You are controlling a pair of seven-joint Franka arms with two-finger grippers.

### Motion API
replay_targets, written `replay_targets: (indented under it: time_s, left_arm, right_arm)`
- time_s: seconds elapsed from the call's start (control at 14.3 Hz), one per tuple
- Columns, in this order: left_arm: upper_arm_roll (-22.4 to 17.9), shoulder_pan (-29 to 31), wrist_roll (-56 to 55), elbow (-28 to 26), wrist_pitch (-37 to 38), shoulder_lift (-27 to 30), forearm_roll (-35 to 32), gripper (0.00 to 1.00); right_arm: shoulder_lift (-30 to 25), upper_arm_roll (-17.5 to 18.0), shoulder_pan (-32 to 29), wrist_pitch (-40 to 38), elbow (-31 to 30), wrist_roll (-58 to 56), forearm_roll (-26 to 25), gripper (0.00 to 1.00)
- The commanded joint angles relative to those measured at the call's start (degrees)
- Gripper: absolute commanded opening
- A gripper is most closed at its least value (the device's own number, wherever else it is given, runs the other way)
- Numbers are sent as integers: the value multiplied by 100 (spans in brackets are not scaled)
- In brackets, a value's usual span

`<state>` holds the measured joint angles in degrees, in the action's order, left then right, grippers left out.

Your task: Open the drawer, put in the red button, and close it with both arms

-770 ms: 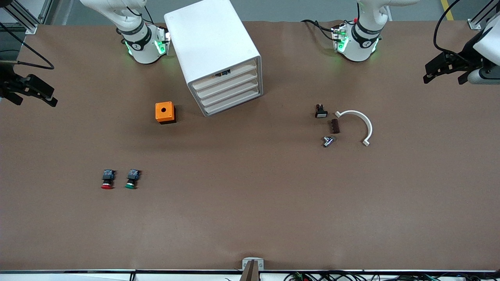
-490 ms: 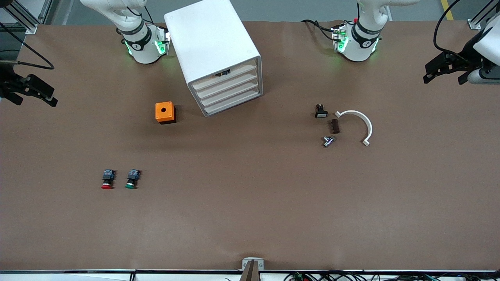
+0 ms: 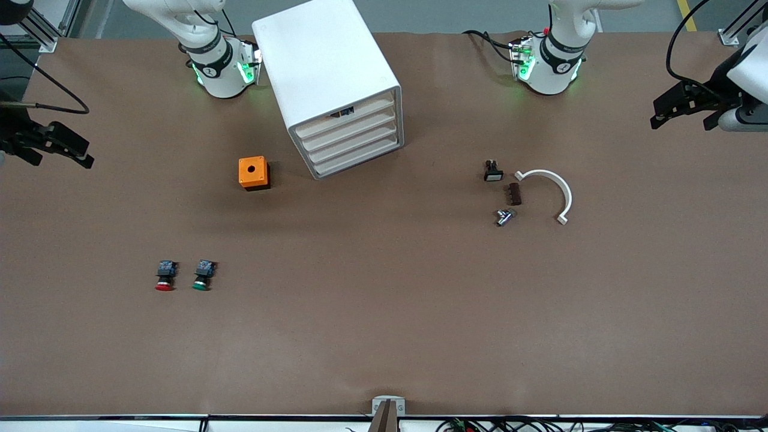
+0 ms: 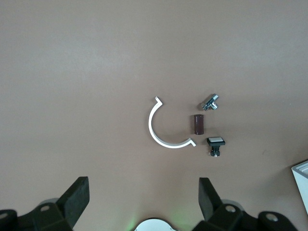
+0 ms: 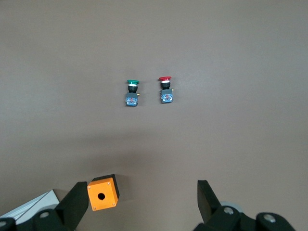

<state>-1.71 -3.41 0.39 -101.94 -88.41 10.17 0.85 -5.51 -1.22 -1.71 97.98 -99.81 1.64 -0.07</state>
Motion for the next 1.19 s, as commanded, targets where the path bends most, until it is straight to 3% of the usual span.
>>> replay_targets:
  time_s: [0.0,0.56,0.91,1.12]
  left_arm:
    - [22,-19,-74,104,44,-435,-85,100]
    - [179,-90,-362,104,-378,-1709,38,100]
    - [750,-239,-2195,165,-826,-2483,293,100]
    - [944,-729,-3586,472,-871,-3107,223,100]
  right_arm:
    - [-38,95,-128,353,-346,-6,16,100]
    - [471,104,-277,1399,-698,-58,25,100]
    - [902,104,-383,2224,-978,-155,25,100]
    - [1166,104,-400,2936,-1277,-243,25,100]
